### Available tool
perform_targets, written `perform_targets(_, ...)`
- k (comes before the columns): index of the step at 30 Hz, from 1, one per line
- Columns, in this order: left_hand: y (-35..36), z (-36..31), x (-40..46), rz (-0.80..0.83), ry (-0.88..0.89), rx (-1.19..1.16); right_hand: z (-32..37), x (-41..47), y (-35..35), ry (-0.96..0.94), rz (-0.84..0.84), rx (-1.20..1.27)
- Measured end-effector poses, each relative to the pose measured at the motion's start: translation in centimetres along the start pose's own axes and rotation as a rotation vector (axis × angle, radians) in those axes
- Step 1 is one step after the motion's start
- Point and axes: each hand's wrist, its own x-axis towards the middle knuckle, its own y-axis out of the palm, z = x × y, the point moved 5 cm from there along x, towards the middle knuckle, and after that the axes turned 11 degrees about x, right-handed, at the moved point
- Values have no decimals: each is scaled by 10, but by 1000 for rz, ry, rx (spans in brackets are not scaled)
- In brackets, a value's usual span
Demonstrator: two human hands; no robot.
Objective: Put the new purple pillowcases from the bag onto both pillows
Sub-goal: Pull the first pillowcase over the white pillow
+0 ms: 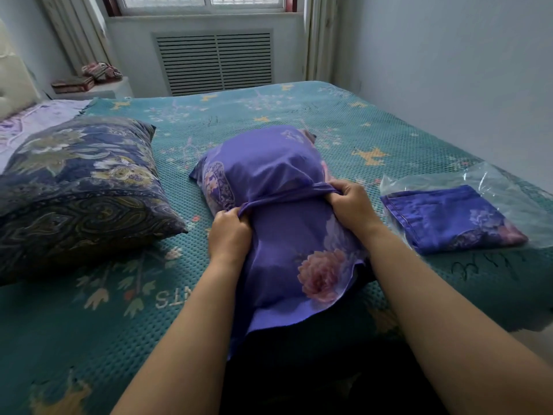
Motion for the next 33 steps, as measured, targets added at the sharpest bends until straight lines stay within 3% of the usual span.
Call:
perform_targets(3,-29,-3,-5,-249,-43,-156,21,-10,16,-74,15,239)
perform_targets(5,-51,-3,-4,-413,-47,-223,40,-18,26,-205,15,255)
perform_targets(8,-62,5,2,-514,-27,-208,47,-31,28,-412,-96,-89)
perform_targets(10,-48,14,12,-407,-16,-109,38,-28,25,-424,-143,-394)
perform_targets(12,-33,20,21,-260,5,25,24,-20,20,-240,-84,-547)
perform_targets(14,-29,20,23,-169,38,151,14,-18,12,-34,-16,-542)
perform_targets(16,-36,4,10,-213,126,267,11,-22,-5,91,19,-580)
perform_targets(19,-44,-43,-35,-356,492,216,6,-39,-28,222,56,-656)
perform_targets(20,-40,-58,-51,-319,619,157,4,-45,-34,268,51,-641)
perform_targets(22,-23,-76,-77,-90,747,81,1,-56,-42,327,32,-600)
perform_targets(24,-4,-81,-97,130,759,154,-3,-68,-51,358,17,-586)
perform_targets(25,5,-79,-102,162,765,220,-6,-75,-56,375,15,-579)
perform_targets(31,12,-75,-105,154,698,128,-33,-133,-65,695,192,-324)
perform_targets(33,12,-78,-110,117,705,102,-38,-150,-61,746,192,-107)
